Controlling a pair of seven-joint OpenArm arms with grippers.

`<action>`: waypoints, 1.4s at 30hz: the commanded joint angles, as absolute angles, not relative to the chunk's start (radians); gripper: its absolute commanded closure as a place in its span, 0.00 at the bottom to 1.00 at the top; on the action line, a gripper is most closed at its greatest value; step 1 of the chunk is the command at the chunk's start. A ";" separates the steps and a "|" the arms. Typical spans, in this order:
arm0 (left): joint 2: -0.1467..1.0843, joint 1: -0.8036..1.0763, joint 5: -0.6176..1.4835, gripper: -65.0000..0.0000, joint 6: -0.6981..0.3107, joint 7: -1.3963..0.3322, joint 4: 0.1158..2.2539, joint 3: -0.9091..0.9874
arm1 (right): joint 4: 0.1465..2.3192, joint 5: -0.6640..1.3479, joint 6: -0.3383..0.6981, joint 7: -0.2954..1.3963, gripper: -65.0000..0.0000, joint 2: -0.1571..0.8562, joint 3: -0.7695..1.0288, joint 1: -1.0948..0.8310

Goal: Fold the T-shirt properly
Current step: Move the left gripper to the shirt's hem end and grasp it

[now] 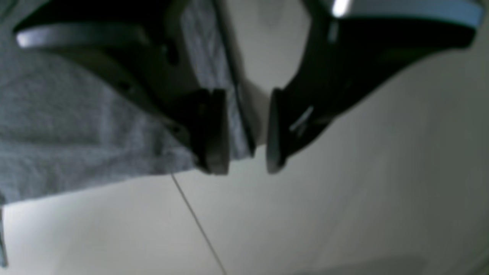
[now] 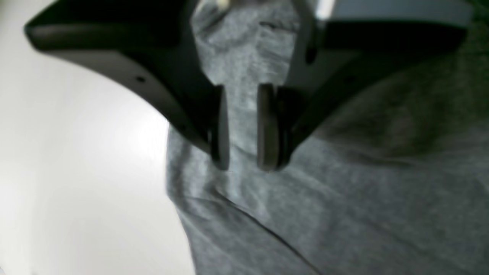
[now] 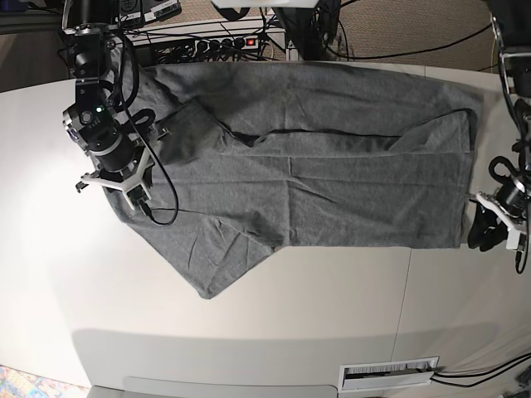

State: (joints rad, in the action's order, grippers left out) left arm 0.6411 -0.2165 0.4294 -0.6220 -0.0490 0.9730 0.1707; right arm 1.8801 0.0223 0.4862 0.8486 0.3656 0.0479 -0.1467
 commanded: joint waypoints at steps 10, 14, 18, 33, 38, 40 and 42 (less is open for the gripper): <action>0.615 -0.398 0.266 0.70 -0.519 0.073 0.777 -0.028 | 1.896 0.018 0.479 0.842 0.78 0.380 0.089 -0.133; 0.616 -0.416 0.189 0.70 -0.505 0.089 0.751 -0.036 | 1.896 0.018 0.478 0.841 0.78 0.380 0.089 -0.133; 0.624 -0.416 0.183 0.70 -0.505 0.116 0.751 -0.036 | 1.896 0.019 0.478 0.838 0.78 0.380 0.089 -0.133; 0.607 -0.413 0.183 0.62 -0.510 0.079 0.750 -0.036 | 1.897 0.019 0.479 0.841 0.78 0.380 0.089 -0.133; 0.580 -0.411 0.183 0.78 -0.467 0.083 0.750 -0.036 | 1.897 0.018 0.479 0.839 0.78 0.380 0.089 -0.132; 0.580 -0.411 0.183 0.94 -0.467 0.105 0.750 -0.036 | 1.898 0.009 0.478 0.838 0.78 0.380 0.089 -0.129; 0.585 -0.416 0.183 1.00 -0.473 0.114 0.752 -0.036 | 1.898 -0.002 0.477 0.838 0.78 0.380 0.089 -0.118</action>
State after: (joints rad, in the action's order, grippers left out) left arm 0.5606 -0.3859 0.1684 -0.4782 0.0853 0.7376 -0.0429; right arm 1.8801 -0.0017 0.4862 0.8597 0.3656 0.0822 -0.1352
